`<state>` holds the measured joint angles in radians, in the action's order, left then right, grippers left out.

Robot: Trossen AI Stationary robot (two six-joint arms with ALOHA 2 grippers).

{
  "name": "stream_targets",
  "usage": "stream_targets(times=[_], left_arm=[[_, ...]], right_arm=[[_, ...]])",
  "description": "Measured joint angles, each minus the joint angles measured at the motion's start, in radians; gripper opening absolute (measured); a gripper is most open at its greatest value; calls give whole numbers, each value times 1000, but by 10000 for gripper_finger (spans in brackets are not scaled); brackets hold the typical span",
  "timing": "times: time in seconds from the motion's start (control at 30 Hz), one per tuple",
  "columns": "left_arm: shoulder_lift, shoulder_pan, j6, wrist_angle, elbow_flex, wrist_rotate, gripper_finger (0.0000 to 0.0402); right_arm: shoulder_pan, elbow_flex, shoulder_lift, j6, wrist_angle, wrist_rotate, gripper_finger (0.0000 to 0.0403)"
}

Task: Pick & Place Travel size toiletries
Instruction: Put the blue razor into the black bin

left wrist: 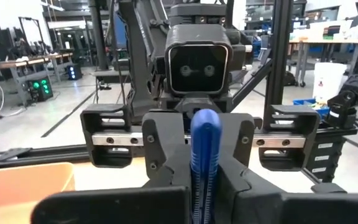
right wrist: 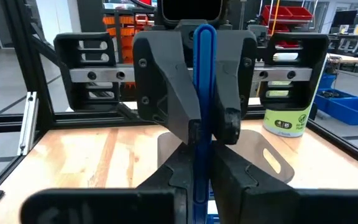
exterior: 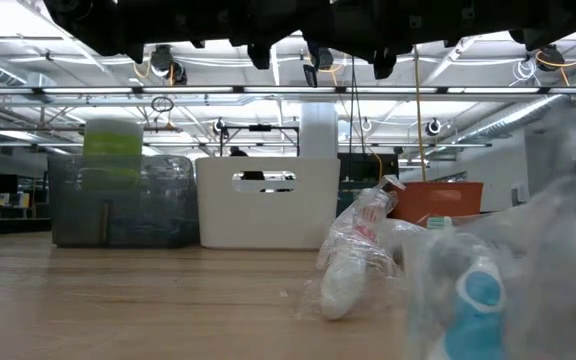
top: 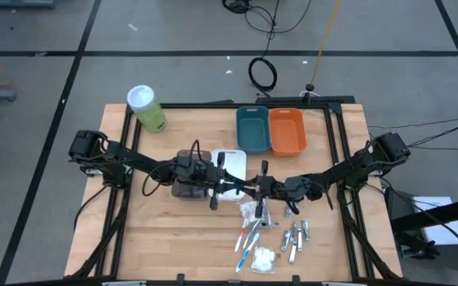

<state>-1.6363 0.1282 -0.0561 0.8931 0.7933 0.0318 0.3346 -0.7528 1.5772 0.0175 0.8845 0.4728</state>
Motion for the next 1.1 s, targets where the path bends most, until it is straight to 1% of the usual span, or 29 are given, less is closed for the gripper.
stream_targets(times=[0.1, 0.17, 0.23, 0.33, 0.4, 0.47, 0.53, 0.6, 0.63, 0.73, 0.83, 0.97, 1.03, 1.1], left_arm=[[13, -3, 8, -16, 0, 0, 27], [42, -4, -14, -54, 0, -8, 31], [101, -4, -38, -127, -1, -26, 22], [223, -5, -59, -291, 0, -89, 13], [309, -6, -43, -450, 1, -157, 17], [382, -5, -4, -599, 0, -228, 23], [447, -4, 52, -760, 0, -294, 20], [490, -5, 115, -881, -5, -325, 12], [509, -5, 146, -907, -21, -331, 12], [548, -5, 243, -888, -109, -340, 14], [588, -4, 352, -842, -237, -348, 14], [613, -4, 492, -626, -399, -348, 12], [624, -4, 558, -552, -459, -349, 13], [625, -9, 611, -517, -490, -356, 22]], right_arm=[[0, -1, 0, 24, -8, 3, 37], [0, -3, 0, 64, -20, 3, 57], [0, -3, -1, 75, -36, 6, 83], [1, -1, 0, 76, -61, -2, 121], [2, -1, 0, 76, -62, -6, 142], [2, -1, -2, 76, -67, -6, 159], [1, -1, -2, 76, -70, -5, 171], [1, -1, -2, 76, -68, -5, 178], [1, -1, -2, 76, -68, -5, 179], [1, -1, -2, 76, -69, -5, 182], [1, -1, -2, 76, -67, -4, 182], [1, -1, -2, 76, -66, -3, 182], [1, -1, -2, 76, -67, -3, 182], [1, -1, -2, 76, -66, -3, 182]])
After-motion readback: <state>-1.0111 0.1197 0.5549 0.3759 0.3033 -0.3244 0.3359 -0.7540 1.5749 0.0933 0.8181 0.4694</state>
